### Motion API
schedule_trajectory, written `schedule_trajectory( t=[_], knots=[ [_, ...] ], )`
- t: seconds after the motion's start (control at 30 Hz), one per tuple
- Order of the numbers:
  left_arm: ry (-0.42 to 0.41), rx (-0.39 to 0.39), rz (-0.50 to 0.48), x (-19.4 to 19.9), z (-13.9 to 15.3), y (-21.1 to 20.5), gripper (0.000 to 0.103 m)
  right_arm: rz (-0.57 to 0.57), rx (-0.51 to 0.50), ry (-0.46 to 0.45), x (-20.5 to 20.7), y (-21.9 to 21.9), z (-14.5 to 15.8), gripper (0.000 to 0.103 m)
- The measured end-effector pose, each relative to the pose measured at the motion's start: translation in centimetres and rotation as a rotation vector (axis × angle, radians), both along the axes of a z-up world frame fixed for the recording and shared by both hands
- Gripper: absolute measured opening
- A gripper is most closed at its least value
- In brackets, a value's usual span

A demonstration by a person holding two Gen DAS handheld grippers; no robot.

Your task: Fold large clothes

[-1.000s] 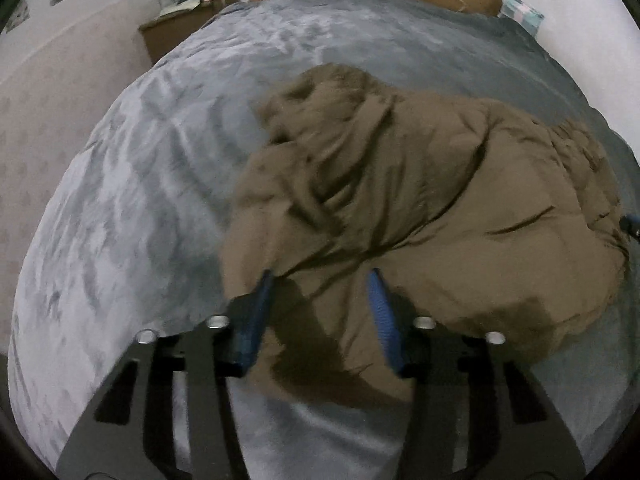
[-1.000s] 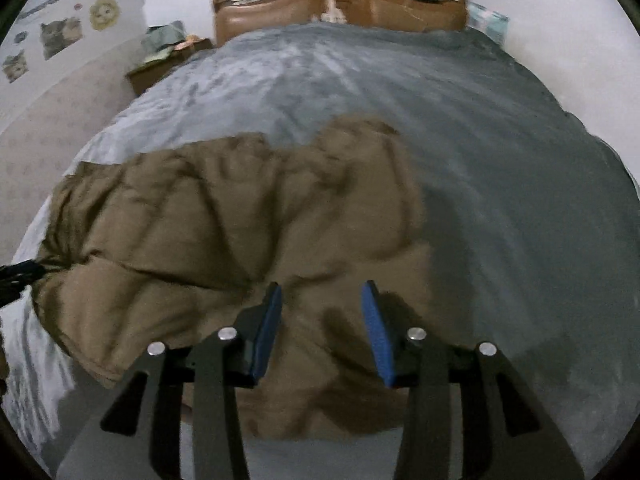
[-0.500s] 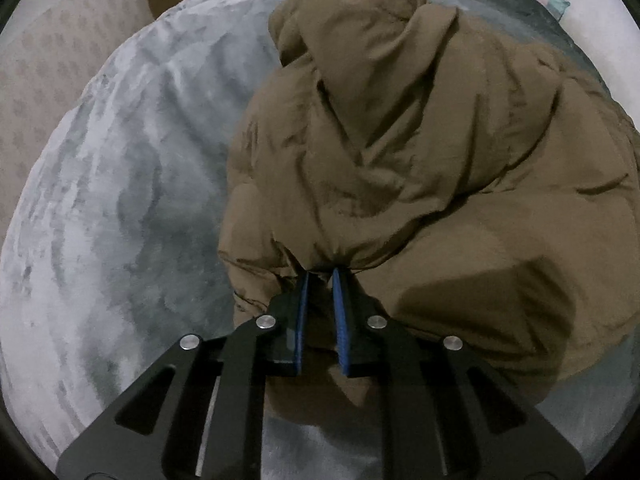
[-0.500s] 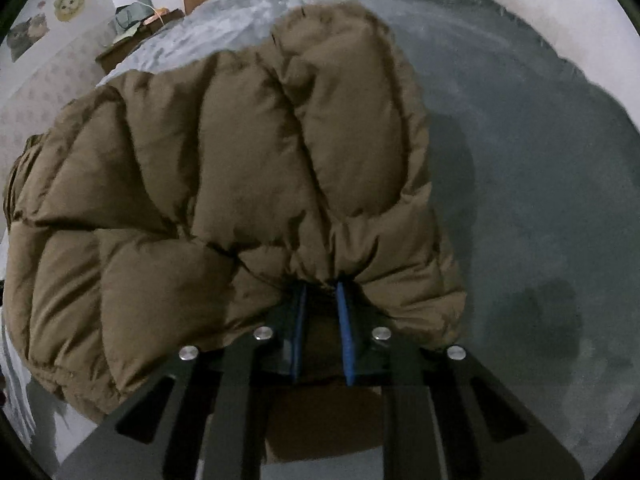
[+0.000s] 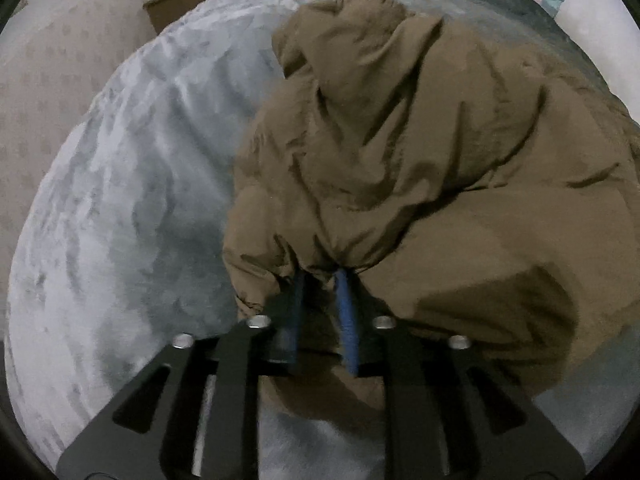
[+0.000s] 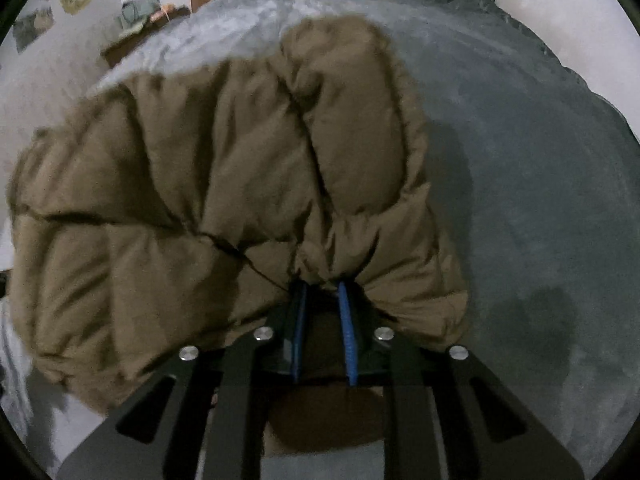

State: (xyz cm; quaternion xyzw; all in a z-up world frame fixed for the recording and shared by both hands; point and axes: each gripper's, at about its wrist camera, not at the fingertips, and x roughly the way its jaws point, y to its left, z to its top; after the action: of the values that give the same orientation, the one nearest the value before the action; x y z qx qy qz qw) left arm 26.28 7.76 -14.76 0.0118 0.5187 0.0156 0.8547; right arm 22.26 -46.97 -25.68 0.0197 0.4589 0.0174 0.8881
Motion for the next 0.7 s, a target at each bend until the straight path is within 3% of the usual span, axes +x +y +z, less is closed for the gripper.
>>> schedule_trajectory(
  t=[0.07,0.13,0.17,0.23,0.33,0.5,0.7],
  knots=[
    [-0.039,0.014,0.002,-0.8,1.4,-0.1,0.07,-0.01,0.019,-0.036,-0.8,-0.5,1.5,0.03],
    [-0.099,0.075,0.018,-1.8,3.0,-0.3,0.093,-0.016,0.026,-0.063,-1.6,-1.0,2.7,0.072],
    [-0.123,0.093,0.02,-2.4,3.7,-0.4,0.097,-0.016,0.02,-0.084,-2.1,-1.1,3.2,0.074],
    [-0.139,0.094,0.007,-3.2,4.6,-0.6,0.098,-0.015,-0.004,-0.098,-2.5,-1.1,3.9,0.079],
    [-0.144,0.096,0.006,-4.3,5.7,-0.4,0.1,-0.044,-0.024,-0.112,-3.2,-1.4,4.0,0.094],
    [-0.123,0.058,0.035,-6.8,5.3,0.3,0.1,-0.147,0.055,-0.093,-4.0,-4.4,2.8,0.095],
    [-0.116,0.029,0.062,-8.4,3.7,1.8,0.1,-0.133,0.19,-0.119,-3.8,-5.8,1.3,0.097]
  ],
)
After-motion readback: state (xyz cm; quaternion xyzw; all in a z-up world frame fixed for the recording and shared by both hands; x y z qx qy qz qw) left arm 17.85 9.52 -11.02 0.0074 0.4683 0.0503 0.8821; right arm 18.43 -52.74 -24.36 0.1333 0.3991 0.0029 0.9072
